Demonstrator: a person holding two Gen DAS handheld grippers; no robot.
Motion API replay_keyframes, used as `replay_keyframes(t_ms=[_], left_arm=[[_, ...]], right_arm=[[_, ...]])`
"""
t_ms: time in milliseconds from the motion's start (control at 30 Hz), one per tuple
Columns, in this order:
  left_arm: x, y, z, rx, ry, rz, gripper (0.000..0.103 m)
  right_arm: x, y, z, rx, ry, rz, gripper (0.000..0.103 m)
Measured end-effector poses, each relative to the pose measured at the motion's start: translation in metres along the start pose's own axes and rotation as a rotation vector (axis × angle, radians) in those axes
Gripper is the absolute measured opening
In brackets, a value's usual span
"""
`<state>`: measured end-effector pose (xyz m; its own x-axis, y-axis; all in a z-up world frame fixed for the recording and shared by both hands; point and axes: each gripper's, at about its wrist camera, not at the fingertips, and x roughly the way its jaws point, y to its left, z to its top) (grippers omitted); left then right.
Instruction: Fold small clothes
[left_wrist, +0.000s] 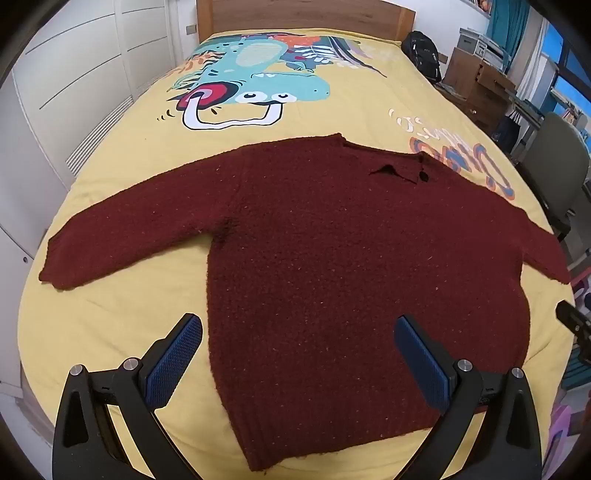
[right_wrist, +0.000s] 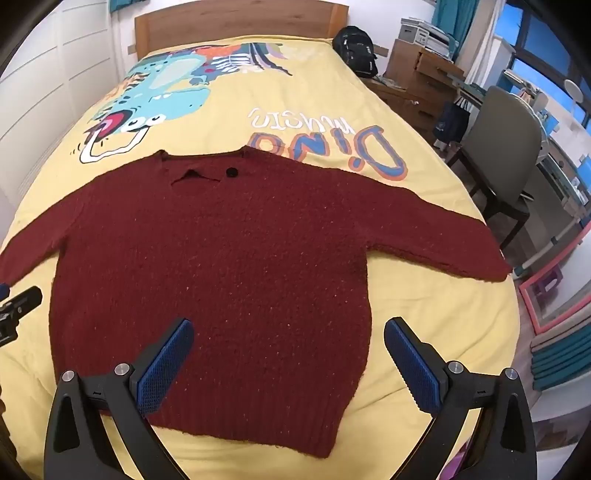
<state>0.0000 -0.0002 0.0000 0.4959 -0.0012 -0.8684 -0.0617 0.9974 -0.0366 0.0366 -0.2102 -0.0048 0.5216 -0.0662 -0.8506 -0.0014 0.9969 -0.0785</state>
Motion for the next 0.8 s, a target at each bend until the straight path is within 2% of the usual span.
replay_keyframes(t_ms=[133, 267, 800], left_arm=[[0.002, -0.006, 0.001, 0.008, 0.000, 0.018, 0.102], [0.005, 0.002, 0.000, -0.022, 0.000, -0.025, 0.102], [0.005, 0.012, -0.004, -0.031, 0.008, -0.011, 0.102]], right_arm=[[0.000, -0.001, 0.005, 0.006, 0.017, 0.017, 0.103], [0.005, 0.003, -0.005, -0.002, 0.021, 0.018, 0.103], [0.005, 0.003, -0.004, -0.012, 0.038, 0.019, 0.103]])
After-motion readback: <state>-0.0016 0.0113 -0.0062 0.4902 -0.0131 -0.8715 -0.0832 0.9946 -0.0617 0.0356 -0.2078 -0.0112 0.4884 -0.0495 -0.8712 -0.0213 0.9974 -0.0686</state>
